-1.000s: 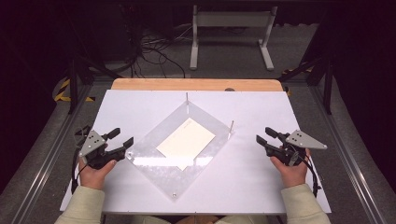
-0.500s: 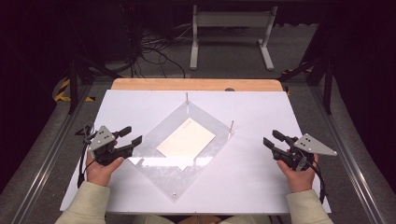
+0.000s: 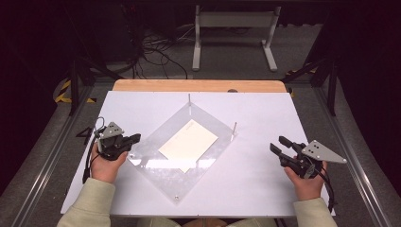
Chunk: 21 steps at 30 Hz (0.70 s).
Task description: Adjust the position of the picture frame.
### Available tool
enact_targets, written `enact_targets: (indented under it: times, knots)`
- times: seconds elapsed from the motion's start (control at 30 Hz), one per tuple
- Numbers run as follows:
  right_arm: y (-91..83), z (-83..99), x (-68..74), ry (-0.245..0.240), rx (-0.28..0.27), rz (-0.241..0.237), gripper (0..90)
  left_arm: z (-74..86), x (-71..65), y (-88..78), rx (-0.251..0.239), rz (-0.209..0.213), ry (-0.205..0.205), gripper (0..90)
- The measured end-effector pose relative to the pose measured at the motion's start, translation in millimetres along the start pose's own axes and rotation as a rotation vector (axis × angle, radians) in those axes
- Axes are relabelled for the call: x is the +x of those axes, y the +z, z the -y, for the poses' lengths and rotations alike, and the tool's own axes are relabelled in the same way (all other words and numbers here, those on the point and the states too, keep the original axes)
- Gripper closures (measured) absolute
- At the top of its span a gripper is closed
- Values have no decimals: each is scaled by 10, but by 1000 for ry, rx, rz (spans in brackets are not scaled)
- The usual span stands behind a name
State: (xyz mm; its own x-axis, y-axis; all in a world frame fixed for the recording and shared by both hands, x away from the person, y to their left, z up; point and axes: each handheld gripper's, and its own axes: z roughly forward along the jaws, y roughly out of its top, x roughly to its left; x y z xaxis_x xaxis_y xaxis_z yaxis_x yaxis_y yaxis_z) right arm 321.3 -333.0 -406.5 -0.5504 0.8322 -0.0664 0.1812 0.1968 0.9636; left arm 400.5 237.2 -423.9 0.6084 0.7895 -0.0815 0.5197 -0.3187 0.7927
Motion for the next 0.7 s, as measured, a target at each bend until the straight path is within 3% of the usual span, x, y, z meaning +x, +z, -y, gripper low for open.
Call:
enact_targets:
  times: [0.17,0.37,0.57,0.7]
  knots:
    - [-31,7,15,-5,1,3,536,40,106,106,95,-5,-62,897]
    - [-38,6,29,-10,3,-3,535,86,192,147,167,-20,-107,897]
    - [-26,9,37,-9,9,-9,536,127,269,180,210,-58,-140,895]
    - [-23,13,37,-7,11,-10,535,155,305,214,239,-40,-161,896]
